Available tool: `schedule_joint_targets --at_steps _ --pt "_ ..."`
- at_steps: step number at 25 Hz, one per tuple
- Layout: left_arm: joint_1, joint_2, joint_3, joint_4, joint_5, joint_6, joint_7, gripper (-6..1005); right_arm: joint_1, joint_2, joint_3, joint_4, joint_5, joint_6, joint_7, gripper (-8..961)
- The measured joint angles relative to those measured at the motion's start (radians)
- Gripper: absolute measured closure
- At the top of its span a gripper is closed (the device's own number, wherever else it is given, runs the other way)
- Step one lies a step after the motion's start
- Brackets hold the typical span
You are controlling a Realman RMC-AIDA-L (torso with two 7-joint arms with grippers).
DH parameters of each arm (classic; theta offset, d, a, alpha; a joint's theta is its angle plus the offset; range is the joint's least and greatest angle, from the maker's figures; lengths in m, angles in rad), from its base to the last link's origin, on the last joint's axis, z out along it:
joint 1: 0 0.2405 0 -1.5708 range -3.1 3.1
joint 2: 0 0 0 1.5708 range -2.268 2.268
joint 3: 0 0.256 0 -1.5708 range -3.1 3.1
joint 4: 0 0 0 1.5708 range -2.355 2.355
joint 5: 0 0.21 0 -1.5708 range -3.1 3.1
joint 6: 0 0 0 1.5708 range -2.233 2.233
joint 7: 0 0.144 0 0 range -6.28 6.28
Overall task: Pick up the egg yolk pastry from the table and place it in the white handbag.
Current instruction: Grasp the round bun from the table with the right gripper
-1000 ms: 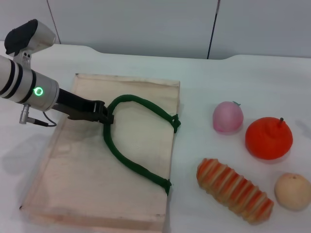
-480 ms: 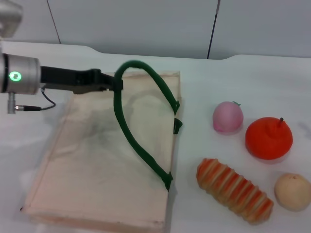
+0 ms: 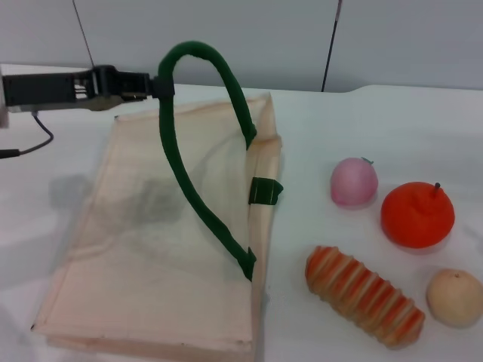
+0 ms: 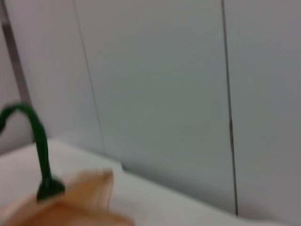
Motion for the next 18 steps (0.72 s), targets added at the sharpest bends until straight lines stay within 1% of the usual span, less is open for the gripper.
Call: schedule_joint_targets --at_steps 4,9,14,18 --pt "0.016 0.0 0.0 -0.035 -0.052 0.067 0.0 879 0.0 0.005 0.04 -0.074 -0.136 0.069 0.023 93" --pt "0.039 0.0 0.0 -0.073 -0.122 0.14 -0.013 878 -0.002 0.009 0.05 -0.135 -0.238 0.12 0.049 94" --pt "0.05 0.0 0.0 -0.076 -0.137 0.145 -0.025 878 0.001 0.01 0.047 -0.148 -0.363 0.128 0.081 95" --pt "0.051 0.001 0.0 -0.077 -0.146 0.147 -0.034 878 0.025 0.02 0.038 -0.149 -0.453 0.131 0.099 95"
